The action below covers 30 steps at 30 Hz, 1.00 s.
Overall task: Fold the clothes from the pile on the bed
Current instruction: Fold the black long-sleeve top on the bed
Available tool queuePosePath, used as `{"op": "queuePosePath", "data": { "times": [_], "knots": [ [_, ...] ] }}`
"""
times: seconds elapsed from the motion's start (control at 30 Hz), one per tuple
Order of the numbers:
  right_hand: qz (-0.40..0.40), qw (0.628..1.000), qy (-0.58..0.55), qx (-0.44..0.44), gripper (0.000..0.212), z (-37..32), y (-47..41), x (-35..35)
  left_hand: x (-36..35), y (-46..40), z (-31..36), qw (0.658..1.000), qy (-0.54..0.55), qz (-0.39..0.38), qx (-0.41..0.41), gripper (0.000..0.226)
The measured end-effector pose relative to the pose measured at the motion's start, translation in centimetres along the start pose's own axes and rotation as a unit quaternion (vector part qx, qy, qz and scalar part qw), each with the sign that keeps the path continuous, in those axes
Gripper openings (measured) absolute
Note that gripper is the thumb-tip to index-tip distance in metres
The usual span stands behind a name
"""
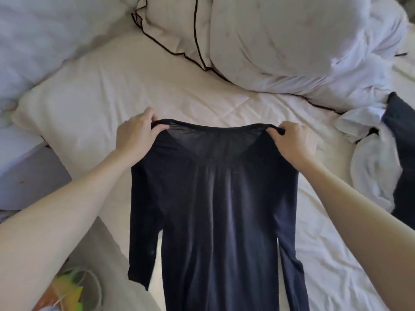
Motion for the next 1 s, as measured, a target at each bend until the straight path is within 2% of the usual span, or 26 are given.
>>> {"op": "queuePosePath", "data": {
  "times": [0.13,0.2,0.3,0.4,0.53,0.63,0.73,0.83,0.9,1.0],
  "knots": [
    [-0.054,0.996,-0.064,-0.032,0.029,1.6,-2.6,-6.7,-6.4,-2.9,-1.1,0.999,-0.011,-0.025,0.017,0.038],
    [-0.068,0.991,-0.099,-0.054,0.031,2.5,-2.0,-9.5,-9.6,-2.7,-1.4,0.999,-0.004,-0.051,0.018,0.039],
    [-0.068,0.99,-0.113,-0.049,0.038,3.2,1.7,-11.9,-13.1,0.9,-1.9,0.997,0.021,-0.079,0.01,0.038],
    [-0.063,0.99,-0.119,-0.042,0.041,4.0,7.5,-13.0,-13.6,7.0,-3.1,0.998,0.011,-0.057,0.01,0.03],
    [-0.058,0.991,-0.106,-0.063,0.038,5.6,16.0,-14.0,-12.9,15.5,-5.7,0.996,0.047,-0.043,0.068,0.017],
    [-0.029,0.994,-0.083,-0.07,0.032,6.6,22.1,-13.8,-13.5,22.1,-7.8,0.973,0.134,-0.071,0.172,0.013],
    [0.0,0.978,-0.102,-0.183,0.025,10.2,27.3,-13.5,-15.0,28.1,-9.5,0.935,0.183,-0.1,0.288,0.017],
    [-0.028,0.939,-0.119,-0.322,0.028,14.3,31.9,-14.7,-16.8,31.7,-9.6,0.914,0.188,-0.148,0.327,0.024],
    [-0.067,0.922,-0.122,-0.362,0.031,15.4,34.5,-15.6,-17.4,33.3,-9.6,0.904,0.189,-0.16,0.348,0.022],
    [-0.105,0.91,-0.144,-0.376,0.025,15.9,37.3,-16.2,-18.6,35.8,-9.7,0.891,0.192,-0.185,0.366,0.026]
  ]
}}
Point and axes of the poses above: each hand's wrist, its own y-axis away from the middle knuckle, its own x-axis out of the back of the hand, z = x × y, the point moved 10 cm from there along -y, towards the middle knuckle
